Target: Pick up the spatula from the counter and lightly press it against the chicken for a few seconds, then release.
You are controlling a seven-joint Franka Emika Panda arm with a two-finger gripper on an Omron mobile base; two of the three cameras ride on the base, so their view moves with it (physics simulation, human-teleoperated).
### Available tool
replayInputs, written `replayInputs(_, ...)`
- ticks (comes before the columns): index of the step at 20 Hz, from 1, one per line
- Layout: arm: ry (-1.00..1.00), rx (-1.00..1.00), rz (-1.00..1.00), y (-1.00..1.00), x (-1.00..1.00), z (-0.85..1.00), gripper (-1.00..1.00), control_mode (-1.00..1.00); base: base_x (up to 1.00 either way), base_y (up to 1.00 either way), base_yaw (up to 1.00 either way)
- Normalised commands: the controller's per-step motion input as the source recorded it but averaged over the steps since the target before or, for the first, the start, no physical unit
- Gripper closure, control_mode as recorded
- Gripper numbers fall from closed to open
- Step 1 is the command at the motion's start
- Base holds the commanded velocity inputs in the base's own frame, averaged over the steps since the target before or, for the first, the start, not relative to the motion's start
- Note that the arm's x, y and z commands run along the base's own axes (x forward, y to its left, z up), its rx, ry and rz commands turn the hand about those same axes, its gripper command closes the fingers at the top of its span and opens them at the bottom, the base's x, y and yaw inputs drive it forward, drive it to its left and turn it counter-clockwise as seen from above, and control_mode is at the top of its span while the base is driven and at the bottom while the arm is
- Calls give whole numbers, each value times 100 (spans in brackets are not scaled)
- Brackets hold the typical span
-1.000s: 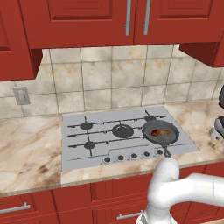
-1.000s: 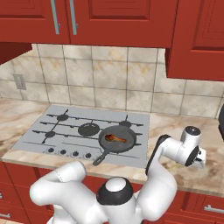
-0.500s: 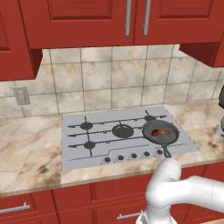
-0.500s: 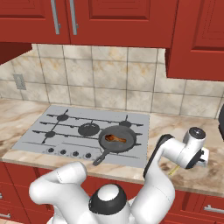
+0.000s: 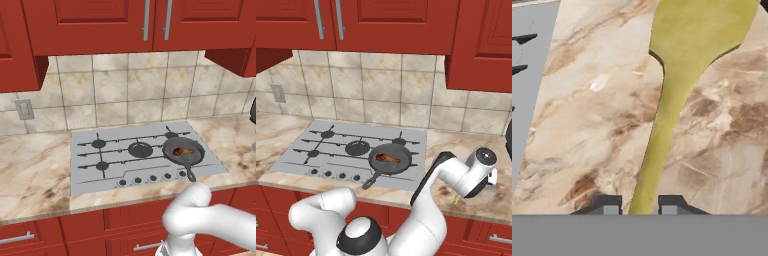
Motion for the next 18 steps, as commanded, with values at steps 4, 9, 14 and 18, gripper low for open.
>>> replayInputs(4,-9,-2,7,40,-40,39,100,-100,0,0,0)
replayInputs(9,-9,-5,7,51,-37,39,100,-100,0,0,0)
replayInputs(14,-10,-10,3,61,-35,32,100,-100,0,0,0)
replayInputs(18,-16,-10,0,52,-35,24,100,-100,0,0,0)
